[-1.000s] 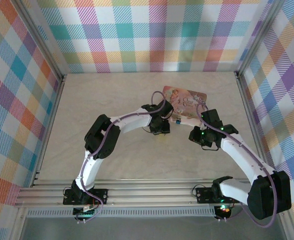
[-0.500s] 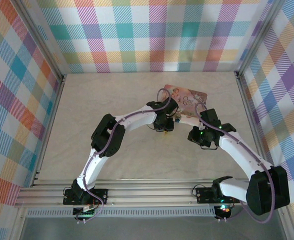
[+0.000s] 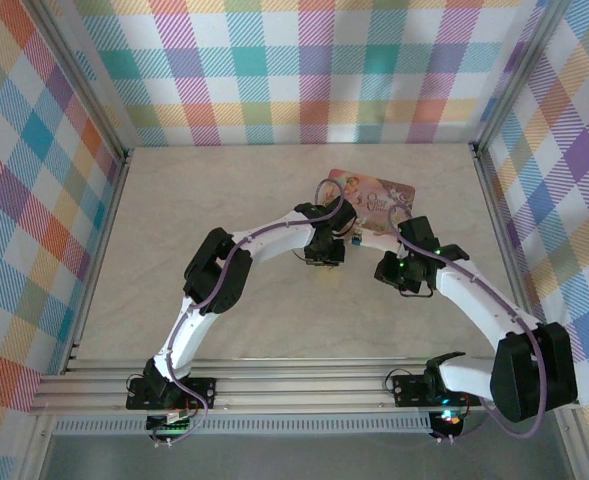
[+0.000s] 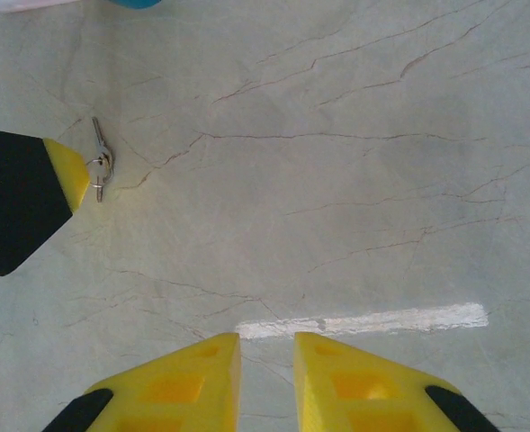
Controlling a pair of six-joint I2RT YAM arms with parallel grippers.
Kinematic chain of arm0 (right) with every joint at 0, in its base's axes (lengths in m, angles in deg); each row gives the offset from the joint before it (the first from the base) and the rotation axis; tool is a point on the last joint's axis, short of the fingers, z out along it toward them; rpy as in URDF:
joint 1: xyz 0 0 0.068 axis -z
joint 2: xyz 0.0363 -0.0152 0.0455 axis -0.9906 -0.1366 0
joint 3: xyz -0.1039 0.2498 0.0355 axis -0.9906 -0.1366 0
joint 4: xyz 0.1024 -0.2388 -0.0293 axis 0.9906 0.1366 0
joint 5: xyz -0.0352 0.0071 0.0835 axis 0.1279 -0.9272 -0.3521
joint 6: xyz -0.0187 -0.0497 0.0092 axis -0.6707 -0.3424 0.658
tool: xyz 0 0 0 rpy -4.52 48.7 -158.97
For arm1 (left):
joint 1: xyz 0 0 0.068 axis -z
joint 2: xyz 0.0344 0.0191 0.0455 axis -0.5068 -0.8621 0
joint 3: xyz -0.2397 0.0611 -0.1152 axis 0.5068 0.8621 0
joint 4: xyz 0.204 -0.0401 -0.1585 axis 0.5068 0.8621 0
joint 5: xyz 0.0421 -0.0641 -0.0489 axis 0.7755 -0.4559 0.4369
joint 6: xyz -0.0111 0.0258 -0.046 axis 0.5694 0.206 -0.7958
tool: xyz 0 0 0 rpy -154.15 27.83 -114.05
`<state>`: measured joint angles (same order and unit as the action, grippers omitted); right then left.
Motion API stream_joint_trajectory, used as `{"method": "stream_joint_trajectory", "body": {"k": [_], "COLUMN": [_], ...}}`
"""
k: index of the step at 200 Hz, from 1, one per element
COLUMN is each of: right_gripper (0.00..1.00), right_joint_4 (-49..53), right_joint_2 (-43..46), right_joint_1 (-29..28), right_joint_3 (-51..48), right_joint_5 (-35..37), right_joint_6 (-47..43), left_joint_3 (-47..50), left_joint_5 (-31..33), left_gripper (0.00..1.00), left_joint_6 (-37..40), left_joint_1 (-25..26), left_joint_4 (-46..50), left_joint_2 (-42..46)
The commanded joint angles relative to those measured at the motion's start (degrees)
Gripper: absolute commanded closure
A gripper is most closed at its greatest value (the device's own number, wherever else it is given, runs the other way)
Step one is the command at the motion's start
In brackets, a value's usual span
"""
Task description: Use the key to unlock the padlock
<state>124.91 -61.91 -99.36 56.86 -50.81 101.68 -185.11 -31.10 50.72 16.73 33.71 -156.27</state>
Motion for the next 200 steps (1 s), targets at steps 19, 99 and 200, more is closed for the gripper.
{"method": "stream_joint_trajectory", "body": {"k": [19,99,200], "right_gripper": [0.76,0.76,0.71], "right_joint_4": [-1.48,-1.53,-12.66], "right_joint_2": [-0.42,-0.19,5.9], "right_joint_1": [0.34,0.38,0.04], "right_joint_3": [1.4,1.13,-2.13], "right_joint_5": [-1.03,-2.0,-10.19], "right_joint_6": [1.05,1.11,-6.12], "left_joint_3": [0.8,4.13,1.92], "left_joint_5": [0.25,-1.13,-0.34], "left_gripper": [0.87,0.94,1.0], "left_joint_6": [2.18,1.87,12.87], "left_joint_1": [0.35,0.28,-1.01], "left_joint_4": [1.34,-1.65,12.07], "left_joint_2": [0.69,1.64,16.03]}}
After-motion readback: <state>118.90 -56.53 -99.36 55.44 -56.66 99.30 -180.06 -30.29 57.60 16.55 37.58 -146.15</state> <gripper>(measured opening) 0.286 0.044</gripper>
